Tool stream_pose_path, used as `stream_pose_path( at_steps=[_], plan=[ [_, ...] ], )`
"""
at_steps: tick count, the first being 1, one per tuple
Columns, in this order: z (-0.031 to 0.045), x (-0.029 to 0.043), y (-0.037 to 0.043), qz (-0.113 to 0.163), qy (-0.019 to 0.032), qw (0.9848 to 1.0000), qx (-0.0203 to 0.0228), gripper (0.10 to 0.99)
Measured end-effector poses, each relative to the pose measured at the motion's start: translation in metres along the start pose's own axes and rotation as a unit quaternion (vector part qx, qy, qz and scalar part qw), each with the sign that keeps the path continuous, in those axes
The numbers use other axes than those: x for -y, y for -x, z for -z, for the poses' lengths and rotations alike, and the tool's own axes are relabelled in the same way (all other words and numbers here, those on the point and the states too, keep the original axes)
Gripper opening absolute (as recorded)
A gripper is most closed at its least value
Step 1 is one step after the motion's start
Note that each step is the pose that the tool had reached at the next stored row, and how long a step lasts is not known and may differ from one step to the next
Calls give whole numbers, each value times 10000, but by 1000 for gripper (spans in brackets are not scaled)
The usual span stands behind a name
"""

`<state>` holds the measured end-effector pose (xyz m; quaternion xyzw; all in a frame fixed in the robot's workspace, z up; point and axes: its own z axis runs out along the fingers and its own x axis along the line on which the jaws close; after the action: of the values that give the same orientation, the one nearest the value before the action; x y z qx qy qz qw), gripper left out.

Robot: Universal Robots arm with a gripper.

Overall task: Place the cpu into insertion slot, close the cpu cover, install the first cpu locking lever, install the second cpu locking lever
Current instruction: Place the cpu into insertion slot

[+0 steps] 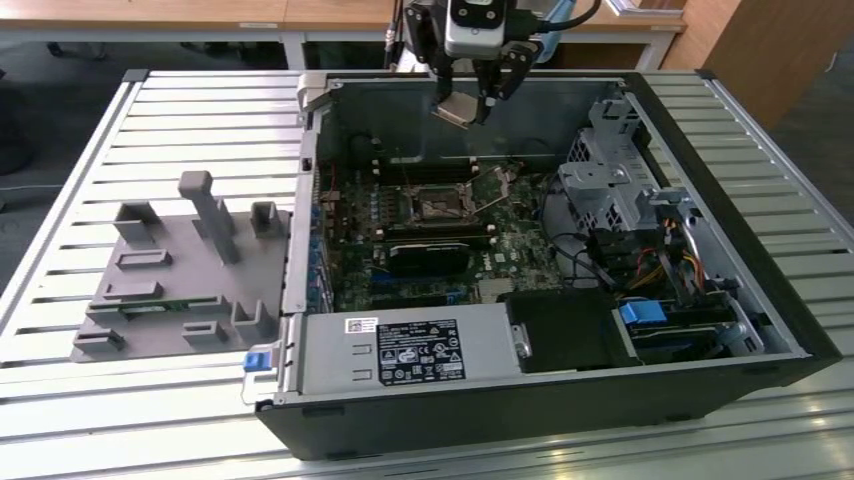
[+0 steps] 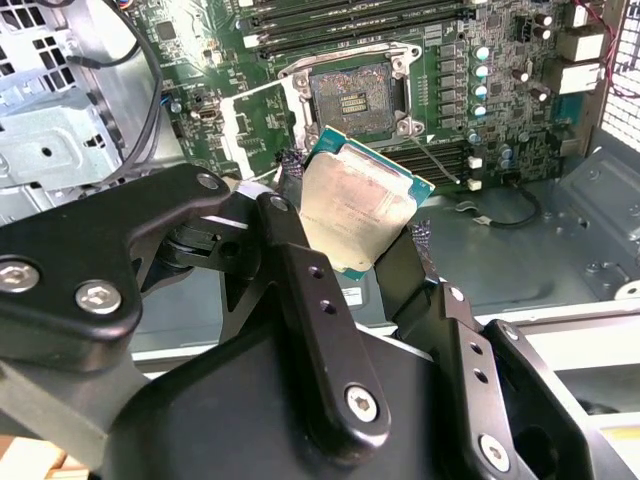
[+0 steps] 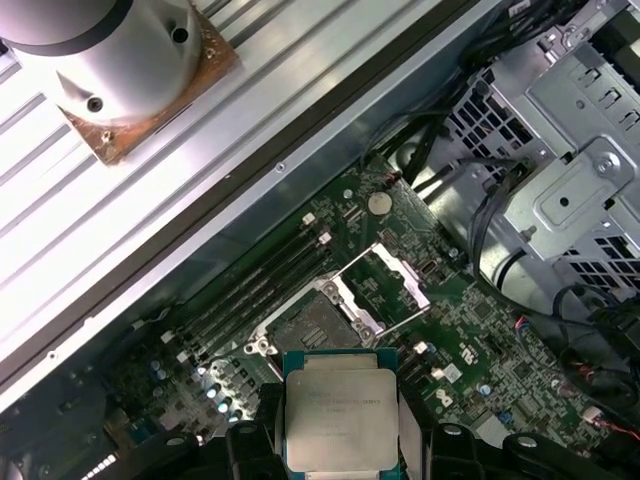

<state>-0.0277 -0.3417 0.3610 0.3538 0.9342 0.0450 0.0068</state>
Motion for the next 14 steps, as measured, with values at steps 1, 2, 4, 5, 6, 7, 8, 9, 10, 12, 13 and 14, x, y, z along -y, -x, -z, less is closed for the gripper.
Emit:
stream_pose_path(
  at_steps=[1, 2, 4, 5, 6, 7, 8, 9, 10, 12, 13, 14],
  plan=[
    [0, 0, 0, -9, 0, 10000, 1, 541],
    [-1, 0, 0, -19, 1, 10000, 2, 541],
    [-1, 0, 0, -38, 1, 10000, 3, 541],
    [-1, 0, 0, -48, 1, 10000, 4, 541],
    [-2, 0, 0, -57, 1, 10000, 5, 541],
    [-2, 0, 0, -66, 2, 10000, 6, 541],
    [-2, 0, 0, -75, 2, 10000, 7, 541],
    [-2, 0, 0, -84, 2, 10000, 8, 541],
    [-2, 0, 0, -92, 2, 10000, 8, 541],
    [-4, 0, 0, -110, 3, 9999, 10, 541],
    [-4, 0, 0, -120, 3, 9999, 11, 541],
    [-5, 0, 0, -131, 3, 9999, 12, 541]
  ],
)
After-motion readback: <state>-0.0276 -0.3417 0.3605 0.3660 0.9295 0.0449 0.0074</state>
